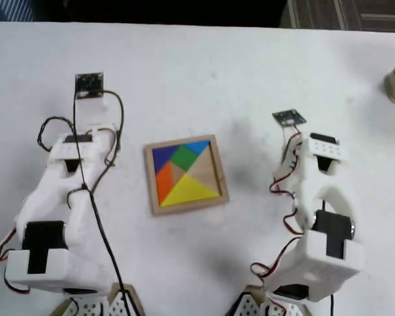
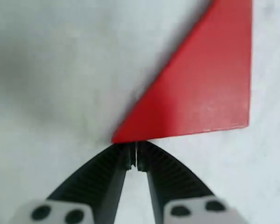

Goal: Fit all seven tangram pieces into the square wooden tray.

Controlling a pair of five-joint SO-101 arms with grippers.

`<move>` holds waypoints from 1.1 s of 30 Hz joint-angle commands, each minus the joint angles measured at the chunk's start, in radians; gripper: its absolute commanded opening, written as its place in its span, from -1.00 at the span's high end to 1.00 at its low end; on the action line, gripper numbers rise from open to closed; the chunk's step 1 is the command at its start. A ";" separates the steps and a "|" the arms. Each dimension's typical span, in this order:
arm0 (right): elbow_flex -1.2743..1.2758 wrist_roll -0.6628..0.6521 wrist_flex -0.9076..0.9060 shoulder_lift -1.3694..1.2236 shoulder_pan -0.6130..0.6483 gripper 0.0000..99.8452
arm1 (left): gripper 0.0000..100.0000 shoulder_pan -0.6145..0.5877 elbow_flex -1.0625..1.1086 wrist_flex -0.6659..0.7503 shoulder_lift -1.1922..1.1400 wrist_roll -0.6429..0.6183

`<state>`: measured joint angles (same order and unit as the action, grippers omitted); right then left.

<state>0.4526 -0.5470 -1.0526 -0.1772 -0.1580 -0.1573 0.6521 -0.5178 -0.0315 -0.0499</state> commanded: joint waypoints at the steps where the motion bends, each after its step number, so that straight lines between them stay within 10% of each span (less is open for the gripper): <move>1: -0.114 0.057 0.018 -0.021 0.064 0.96 | 0.95 -0.008 -0.008 0.023 0.005 0.009; 19: -0.991 0.143 -0.170 -0.532 0.160 0.96 | 0.95 -0.007 -0.008 0.025 0.005 0.009; 33: -1.757 0.137 -0.506 -0.958 0.008 0.96 | 0.95 -0.005 -0.005 0.052 0.005 0.009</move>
<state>-1.1630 -0.4135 -1.4853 -1.1208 -0.1212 -0.1573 0.6521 -0.5010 -0.0315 -0.0499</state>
